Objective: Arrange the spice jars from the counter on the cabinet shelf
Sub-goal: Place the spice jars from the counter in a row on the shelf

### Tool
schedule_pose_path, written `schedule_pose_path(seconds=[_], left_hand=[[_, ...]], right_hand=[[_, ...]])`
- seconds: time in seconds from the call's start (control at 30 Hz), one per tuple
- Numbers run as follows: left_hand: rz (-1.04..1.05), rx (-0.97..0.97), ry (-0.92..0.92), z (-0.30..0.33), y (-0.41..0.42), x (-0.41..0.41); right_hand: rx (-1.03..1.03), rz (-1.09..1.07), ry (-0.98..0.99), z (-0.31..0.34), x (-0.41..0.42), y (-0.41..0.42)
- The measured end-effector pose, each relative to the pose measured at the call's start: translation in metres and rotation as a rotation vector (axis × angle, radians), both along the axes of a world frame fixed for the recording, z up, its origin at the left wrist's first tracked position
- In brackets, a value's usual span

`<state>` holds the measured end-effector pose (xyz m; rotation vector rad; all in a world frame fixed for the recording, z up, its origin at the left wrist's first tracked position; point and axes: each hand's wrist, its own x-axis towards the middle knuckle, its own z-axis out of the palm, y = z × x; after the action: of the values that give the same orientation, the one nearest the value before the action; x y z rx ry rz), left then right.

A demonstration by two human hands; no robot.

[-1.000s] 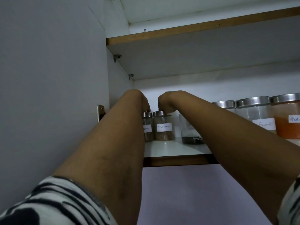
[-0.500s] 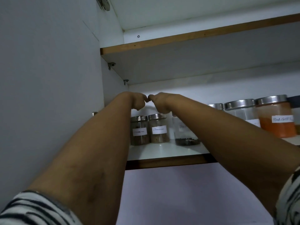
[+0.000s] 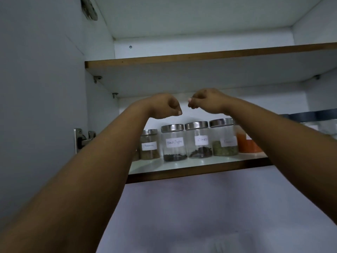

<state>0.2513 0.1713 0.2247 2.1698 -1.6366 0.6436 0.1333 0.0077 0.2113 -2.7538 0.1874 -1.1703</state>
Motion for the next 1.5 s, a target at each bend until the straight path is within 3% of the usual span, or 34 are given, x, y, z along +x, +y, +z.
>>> schedule_pose_path(seconds=[0.17,0.47,0.93,1.5], left_hand=[[0.154,0.067,-0.190,-0.011,-0.017,-0.017],[0.258,0.049,-0.285,-0.028,-0.033,-0.007],[0.232,-0.026,-0.153,-0.030,-0.042,0.026],[0.261,-0.025,-0.048,-0.030,-0.074,0.074]], right_hand=[[-0.141,-0.082,0.100,-0.013,0.002,-0.009],[-0.327,-0.177,0.118,-0.040,0.011,-0.008],[-0.458,-0.358,0.221,-0.019,0.039,0.003],[-0.368,-0.406,0.289,-0.020,0.087,-0.010]])
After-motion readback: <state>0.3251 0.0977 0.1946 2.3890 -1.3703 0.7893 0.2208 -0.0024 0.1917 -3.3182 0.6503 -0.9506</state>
